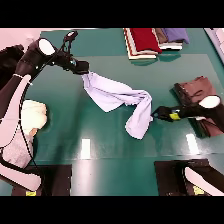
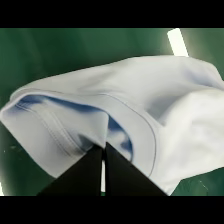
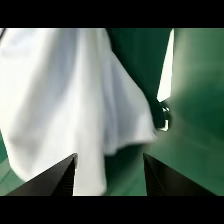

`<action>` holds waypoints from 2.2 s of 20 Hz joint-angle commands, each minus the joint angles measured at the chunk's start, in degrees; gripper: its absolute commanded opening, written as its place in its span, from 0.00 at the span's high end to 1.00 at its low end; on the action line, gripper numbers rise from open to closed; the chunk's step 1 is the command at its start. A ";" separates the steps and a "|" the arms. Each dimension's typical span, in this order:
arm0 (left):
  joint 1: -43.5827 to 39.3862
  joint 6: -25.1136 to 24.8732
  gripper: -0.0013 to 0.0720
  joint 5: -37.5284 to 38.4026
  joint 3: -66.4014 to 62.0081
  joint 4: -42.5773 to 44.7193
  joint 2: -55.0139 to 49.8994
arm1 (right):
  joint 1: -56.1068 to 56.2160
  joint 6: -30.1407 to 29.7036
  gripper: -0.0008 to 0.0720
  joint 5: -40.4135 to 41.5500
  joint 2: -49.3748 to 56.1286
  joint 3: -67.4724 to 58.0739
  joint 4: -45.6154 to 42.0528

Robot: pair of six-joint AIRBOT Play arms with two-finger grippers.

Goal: Fold the shirts.

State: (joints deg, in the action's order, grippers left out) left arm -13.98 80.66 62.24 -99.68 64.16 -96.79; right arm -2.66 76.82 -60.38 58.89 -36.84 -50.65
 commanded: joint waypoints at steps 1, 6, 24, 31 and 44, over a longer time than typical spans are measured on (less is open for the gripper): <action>0.20 -0.20 0.95 1.84 -0.07 0.63 0.20 | 7.80 -0.42 0.34 7.76 8.63 -4.52 1.01; 0.22 -0.15 0.95 1.66 -0.20 3.45 1.55 | 8.48 -4.42 0.97 5.20 14.23 -11.72 0.46; 2.78 -0.68 0.95 0.57 -8.96 8.83 50.93 | -15.19 0.68 0.97 -19.91 -14.91 -58.27 -9.33; 2.78 -0.11 0.95 12.00 5.01 8.94 38.21 | -6.43 4.83 0.97 -28.79 -1.44 -54.29 -9.42; 3.28 -3.56 0.80 -3.37 18.80 11.17 12.41 | 4.96 3.43 0.40 -14.16 29.09 -52.13 -9.38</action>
State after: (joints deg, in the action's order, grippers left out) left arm -11.11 77.01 60.73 -80.49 74.37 -82.74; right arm 2.63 80.44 -74.76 84.53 -84.68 -60.16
